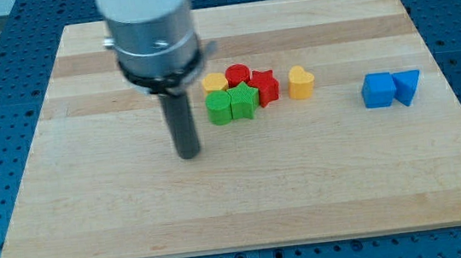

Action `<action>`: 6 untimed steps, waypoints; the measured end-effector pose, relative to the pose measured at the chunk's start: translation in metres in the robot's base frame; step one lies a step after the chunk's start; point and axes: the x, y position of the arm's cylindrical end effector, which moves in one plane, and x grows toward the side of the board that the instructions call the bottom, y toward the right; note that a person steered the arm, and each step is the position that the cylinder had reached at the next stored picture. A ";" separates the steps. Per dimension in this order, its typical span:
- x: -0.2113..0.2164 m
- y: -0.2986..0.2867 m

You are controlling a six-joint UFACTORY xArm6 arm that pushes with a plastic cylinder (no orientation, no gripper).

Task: Move your arm towards yellow hexagon

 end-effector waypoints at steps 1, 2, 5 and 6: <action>-0.023 -0.010; -0.038 -0.010; -0.068 0.000; -0.068 0.027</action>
